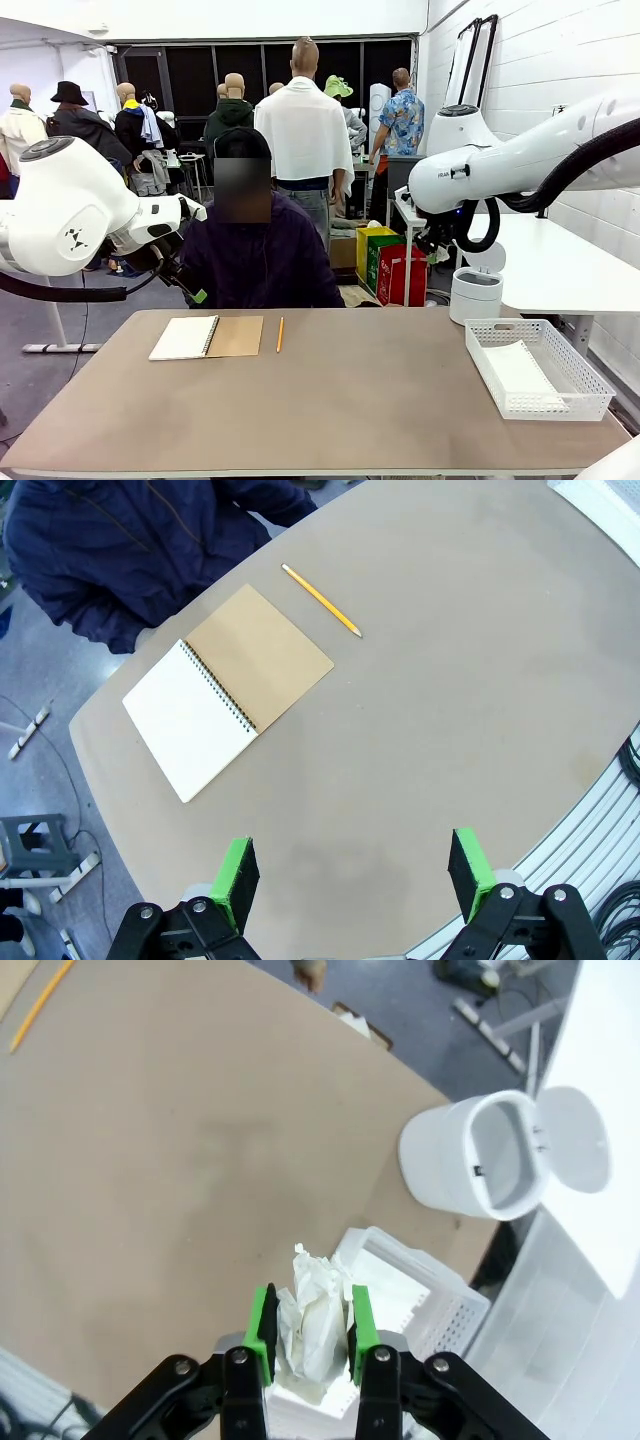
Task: Sort the paper based on its condition.
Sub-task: If a person hands you a paper, place it in the Organizing basket , and if it's crumpled, put it in the Trash can.
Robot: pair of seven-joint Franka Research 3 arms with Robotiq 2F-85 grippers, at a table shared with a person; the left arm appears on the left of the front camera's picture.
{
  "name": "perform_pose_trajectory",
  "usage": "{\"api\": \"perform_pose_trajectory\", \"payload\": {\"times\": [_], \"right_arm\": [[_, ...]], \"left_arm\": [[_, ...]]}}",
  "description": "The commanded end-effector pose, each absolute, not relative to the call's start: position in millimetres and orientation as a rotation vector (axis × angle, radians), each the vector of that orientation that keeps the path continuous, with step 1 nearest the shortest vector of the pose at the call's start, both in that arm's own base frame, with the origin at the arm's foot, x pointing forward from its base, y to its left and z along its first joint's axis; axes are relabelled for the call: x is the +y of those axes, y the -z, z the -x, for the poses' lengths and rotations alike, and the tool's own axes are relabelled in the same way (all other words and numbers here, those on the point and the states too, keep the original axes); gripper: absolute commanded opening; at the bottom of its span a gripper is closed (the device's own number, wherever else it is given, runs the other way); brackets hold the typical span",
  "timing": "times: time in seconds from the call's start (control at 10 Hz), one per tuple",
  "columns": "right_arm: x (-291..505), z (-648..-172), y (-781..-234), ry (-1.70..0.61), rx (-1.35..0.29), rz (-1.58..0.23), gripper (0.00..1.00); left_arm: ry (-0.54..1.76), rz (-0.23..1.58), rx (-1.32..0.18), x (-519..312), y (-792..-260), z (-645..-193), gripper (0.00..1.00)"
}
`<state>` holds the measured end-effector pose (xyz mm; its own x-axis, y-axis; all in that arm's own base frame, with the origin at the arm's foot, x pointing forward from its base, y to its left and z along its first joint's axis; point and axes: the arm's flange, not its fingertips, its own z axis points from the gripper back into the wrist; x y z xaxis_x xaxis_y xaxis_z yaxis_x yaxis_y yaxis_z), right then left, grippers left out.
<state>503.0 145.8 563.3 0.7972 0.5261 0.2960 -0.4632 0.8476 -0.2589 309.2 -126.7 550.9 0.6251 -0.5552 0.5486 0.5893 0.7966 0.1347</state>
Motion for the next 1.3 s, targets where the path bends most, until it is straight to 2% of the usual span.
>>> {"api": "perform_pose_trajectory", "payload": {"times": [0.0, 0.4, 0.8, 1.2], "right_arm": [[117.7, -522.8, -556.0, -0.377, -0.414, 0.194, 0.36], [56.7, -560.7, -532.0, -0.139, -0.495, 0.181, 0.36], [13.0, -606.0, -500.8, -0.038, -0.561, 0.218, 0.36], [8.4, -591.8, -503.3, -0.07, -0.543, 0.177, 0.36]], "left_arm": [[0.655, 0.063, -0.604, -125.0, -550.5, -309.6, 1.0], [0.655, 0.063, -0.604, -125.0, -550.5, -309.6, 1.0], [0.655, 0.063, -0.604, -125.0, -550.5, -309.6, 1.0], [0.655, 0.063, -0.604, -125.0, -550.5, -309.6, 1.0]]}}
